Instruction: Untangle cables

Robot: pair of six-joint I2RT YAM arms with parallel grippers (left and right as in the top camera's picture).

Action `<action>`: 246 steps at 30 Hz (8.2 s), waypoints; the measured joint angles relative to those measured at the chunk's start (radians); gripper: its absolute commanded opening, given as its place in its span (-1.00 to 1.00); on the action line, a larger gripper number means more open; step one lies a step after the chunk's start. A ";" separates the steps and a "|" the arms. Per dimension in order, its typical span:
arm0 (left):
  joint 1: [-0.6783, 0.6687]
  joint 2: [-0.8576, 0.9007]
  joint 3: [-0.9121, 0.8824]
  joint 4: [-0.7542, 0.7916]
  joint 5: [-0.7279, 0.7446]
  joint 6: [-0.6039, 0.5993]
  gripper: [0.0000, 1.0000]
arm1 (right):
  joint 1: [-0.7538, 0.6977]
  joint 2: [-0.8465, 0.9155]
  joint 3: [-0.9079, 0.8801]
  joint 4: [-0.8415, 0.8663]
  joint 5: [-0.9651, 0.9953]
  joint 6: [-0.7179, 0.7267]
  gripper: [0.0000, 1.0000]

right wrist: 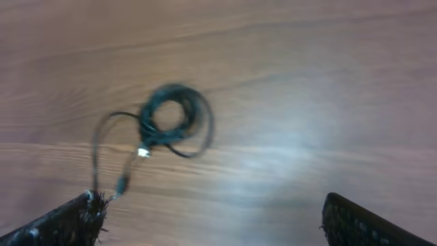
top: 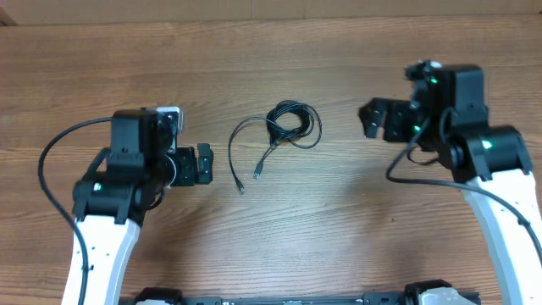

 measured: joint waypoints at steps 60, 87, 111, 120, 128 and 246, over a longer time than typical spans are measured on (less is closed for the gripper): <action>-0.054 0.182 0.003 0.087 0.082 0.059 0.04 | 0.311 0.618 0.051 0.189 -0.027 0.390 -0.92; -0.184 0.566 0.004 0.505 0.353 0.056 -0.08 | 0.345 0.608 0.059 0.116 -0.232 0.336 -0.93; -0.307 0.587 0.004 0.452 0.025 0.056 0.06 | 0.394 0.608 0.059 0.033 -0.122 0.404 -0.93; -0.307 0.641 0.004 0.484 0.056 0.056 0.04 | 0.394 0.608 0.059 0.033 -0.145 0.405 -0.93; -0.309 0.725 0.004 0.490 0.080 0.054 -0.37 | 0.394 0.608 0.059 0.032 -0.146 0.405 -0.93; -0.213 0.528 0.201 0.227 0.244 -0.233 -0.92 | 0.351 0.603 0.093 -0.112 0.040 0.288 -0.92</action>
